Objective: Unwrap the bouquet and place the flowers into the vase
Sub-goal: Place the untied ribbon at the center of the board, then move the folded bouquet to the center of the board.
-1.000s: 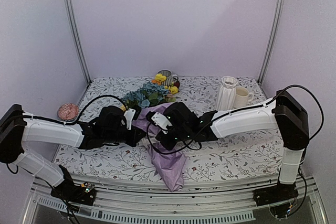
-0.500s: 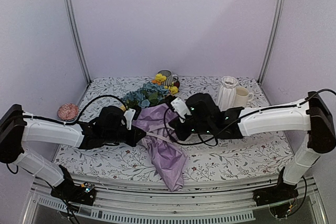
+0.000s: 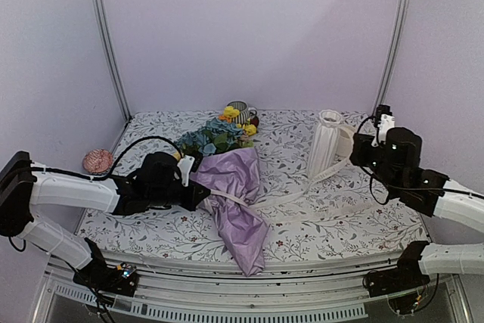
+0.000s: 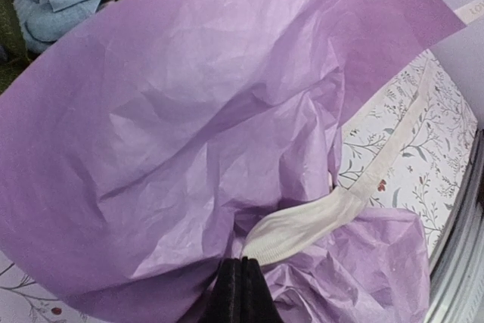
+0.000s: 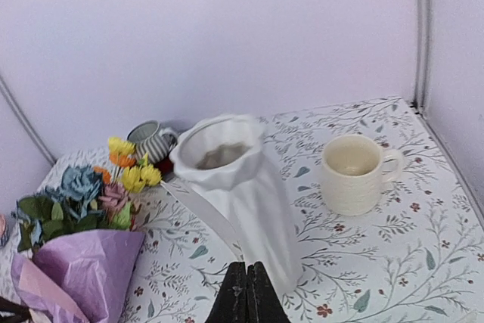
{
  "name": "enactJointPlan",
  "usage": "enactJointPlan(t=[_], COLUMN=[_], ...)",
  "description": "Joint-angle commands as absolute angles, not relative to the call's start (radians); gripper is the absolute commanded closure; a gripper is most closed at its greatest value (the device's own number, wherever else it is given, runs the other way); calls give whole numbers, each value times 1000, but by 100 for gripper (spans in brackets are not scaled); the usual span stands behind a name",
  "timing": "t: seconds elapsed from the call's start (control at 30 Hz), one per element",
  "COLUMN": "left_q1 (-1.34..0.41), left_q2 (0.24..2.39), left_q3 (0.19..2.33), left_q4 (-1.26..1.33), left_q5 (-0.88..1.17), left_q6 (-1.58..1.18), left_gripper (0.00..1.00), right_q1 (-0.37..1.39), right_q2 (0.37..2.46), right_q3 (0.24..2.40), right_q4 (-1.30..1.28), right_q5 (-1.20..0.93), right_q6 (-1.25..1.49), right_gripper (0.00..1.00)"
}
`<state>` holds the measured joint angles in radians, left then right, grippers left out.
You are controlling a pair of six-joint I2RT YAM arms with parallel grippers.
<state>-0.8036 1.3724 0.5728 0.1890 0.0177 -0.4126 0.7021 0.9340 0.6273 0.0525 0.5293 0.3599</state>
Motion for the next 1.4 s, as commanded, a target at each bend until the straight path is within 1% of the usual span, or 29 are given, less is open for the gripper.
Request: enactJointPlan(t=[0.0,0.13,0.2,0.27,0.4,0.43,0.5,0.53,0.57,0.67,0.73,0.83,0.87,0.97,1.0,1.07,1.2,1.37], left_q1=[-791,-791,-791,-790,-791,-790,-791,-790,-790,-791,-791,-789,-789,-775,-766,-726,-636,-590], left_q2=[1353,1352,1348,1340,1296,1284,1259,1245,1231,1183,1151,1115,1105,1087,1084,1085,1097,1169], left_q3=[554,552,553,550,546,544,542,544,544,537,528,509,495,449,432,404,356,361], left_q4=[193,196,195,192,181,179,167,158,147,114,90,38,35,46,50,75,185,272], left_q5=[16,18,19,21,25,26,24,22,20,16,8,-13,-11,-2,-5,15,143,212], left_q6=[-405,-406,-408,-411,-413,-413,-414,-415,-417,-428,-442,-496,-520,-579,-595,-616,-631,-613], left_gripper=[100,100,95,89,74,69,62,59,57,54,51,46,43,25,21,18,18,18], right_q1=[648,624,606,571,467,444,403,390,386,386,385,385,385,384,384,382,369,364], right_q2=[796,800,833,878,1008,1038,1090,1105,1109,1086,1072,1105,1126,1157,1153,1134,1122,1164], right_q3=[559,572,587,609,684,704,747,762,770,771,783,845,869,868,833,769,676,607], right_q4=[56,3,-27,-60,-110,-127,-169,-193,-207,-220,-277,-490,-572,-692,-692,-675,-647,-603], right_q5=[626,659,670,663,557,540,491,478,451,380,361,430,445,429,416,395,352,311], right_q6=[421,423,438,466,495,513,530,544,557,544,545,655,697,805,823,850,912,984], right_gripper=[98,98,98,98,98,88,45,33,28,25,22,21,17,10,10,10,14,24])
